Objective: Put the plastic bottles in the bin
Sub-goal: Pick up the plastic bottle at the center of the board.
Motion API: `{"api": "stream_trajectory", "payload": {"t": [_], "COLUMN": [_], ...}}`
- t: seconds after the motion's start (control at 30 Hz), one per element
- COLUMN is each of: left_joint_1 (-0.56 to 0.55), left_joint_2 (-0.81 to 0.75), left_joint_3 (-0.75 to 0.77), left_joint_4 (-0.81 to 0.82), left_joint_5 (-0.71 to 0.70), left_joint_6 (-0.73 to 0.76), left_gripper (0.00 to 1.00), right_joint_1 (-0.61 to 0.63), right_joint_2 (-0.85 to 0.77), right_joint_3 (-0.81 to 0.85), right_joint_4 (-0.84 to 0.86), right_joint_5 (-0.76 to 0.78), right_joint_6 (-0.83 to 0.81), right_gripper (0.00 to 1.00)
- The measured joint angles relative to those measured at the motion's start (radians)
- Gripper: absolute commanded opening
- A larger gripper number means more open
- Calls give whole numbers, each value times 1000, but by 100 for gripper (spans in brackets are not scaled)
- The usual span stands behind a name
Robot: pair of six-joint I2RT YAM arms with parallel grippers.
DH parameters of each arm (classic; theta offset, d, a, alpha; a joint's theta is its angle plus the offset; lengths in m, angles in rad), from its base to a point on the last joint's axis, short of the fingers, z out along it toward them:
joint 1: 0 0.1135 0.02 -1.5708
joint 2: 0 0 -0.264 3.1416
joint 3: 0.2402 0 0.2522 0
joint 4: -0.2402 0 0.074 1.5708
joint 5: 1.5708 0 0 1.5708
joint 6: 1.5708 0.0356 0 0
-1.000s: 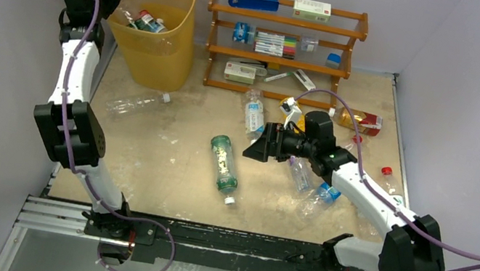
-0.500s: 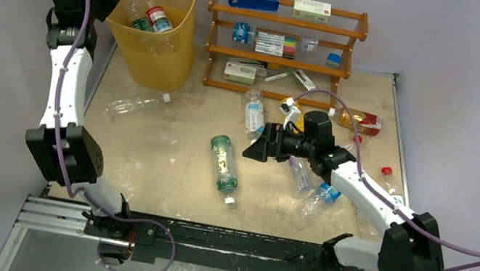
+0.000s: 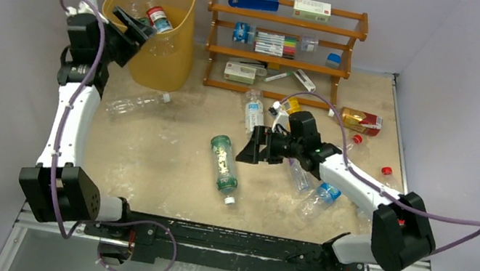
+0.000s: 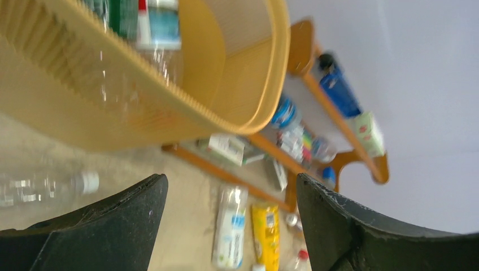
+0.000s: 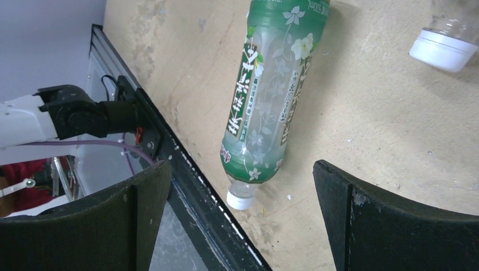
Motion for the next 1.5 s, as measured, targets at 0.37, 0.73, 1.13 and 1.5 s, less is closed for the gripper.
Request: {"api": "stream_trajectory", "payload": {"t": [0.37, 0.73, 1.13, 1.5], "left_joint_1": [-220, -229, -229, -229], "left_joint_2": [-69, -93, -121, -126], "left_joint_3": [-225, -286, -360, -419], "left_joint_4": [-82, -136, -140, -82], "left_joint_5": [-18, -43, -37, 52], "left_joint_6": [68, 129, 134, 105], "left_gripper": [83, 83, 83, 88], "right_joint_1": [133, 261, 340, 340], "right_joint_2": [157, 331, 428, 407], "right_joint_3": [103, 200, 253, 254], "right_joint_4": [-37, -58, -95, -90], "right_joint_5": [127, 242, 336, 327], "right_joint_6": [3, 36, 56, 60], "right_gripper": [98, 98, 60, 58]}}
